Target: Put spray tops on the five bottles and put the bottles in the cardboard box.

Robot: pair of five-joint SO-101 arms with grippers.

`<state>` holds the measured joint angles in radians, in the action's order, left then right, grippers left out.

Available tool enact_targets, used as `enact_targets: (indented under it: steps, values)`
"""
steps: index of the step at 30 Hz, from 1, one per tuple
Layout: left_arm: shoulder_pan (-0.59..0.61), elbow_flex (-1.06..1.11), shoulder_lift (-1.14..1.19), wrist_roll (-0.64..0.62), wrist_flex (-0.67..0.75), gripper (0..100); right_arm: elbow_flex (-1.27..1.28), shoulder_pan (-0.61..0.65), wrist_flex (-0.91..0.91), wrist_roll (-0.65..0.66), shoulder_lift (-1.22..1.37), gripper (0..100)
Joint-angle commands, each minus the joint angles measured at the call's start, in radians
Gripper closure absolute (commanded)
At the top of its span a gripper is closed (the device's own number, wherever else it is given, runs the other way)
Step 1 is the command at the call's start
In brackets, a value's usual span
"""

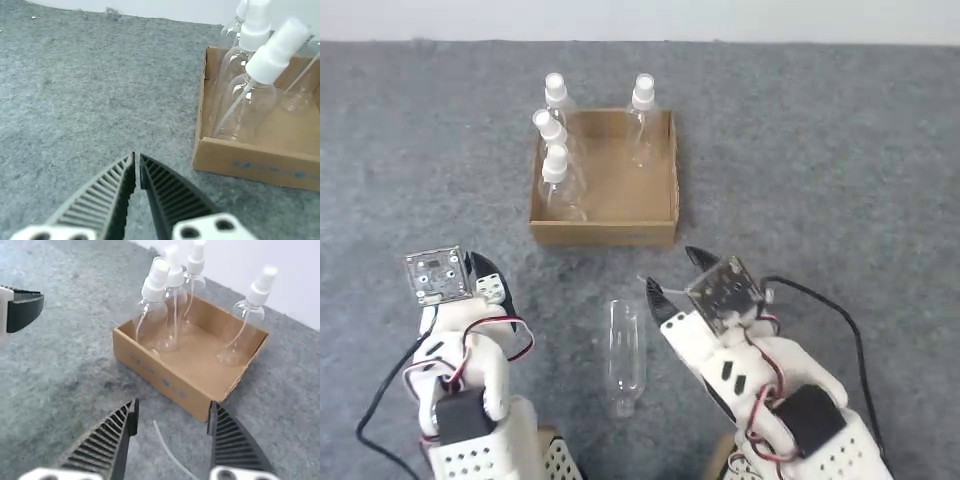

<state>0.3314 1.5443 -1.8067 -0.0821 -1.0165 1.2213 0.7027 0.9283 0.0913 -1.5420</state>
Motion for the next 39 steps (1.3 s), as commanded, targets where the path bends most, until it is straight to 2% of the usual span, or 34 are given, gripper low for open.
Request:
enact_targets:
  steps: [1,8,14,17,27,39]
  values:
    - [0.003,-0.015,-0.015,0.002,0.031,99,-0.143,0.015,-0.001,0.006,0.239,82.8]
    - [0.003,-0.015,-0.015,0.002,0.031,99,-0.264,0.110,0.004,-0.133,0.506,81.6]
    - [0.003,-0.015,-0.015,0.002,0.031,99,-0.330,0.156,0.002,-0.282,0.685,68.8]
    - [0.003,-0.015,-0.015,0.002,0.031,99,-0.350,0.194,0.001,-0.338,0.751,66.7]
    - [0.003,-0.015,-0.015,0.002,0.031,99,-0.358,0.231,-0.156,-0.345,0.957,66.8]
    - [0.003,-0.015,-0.015,0.002,0.031,99,-0.364,0.268,-0.170,-0.347,1.161,67.0]
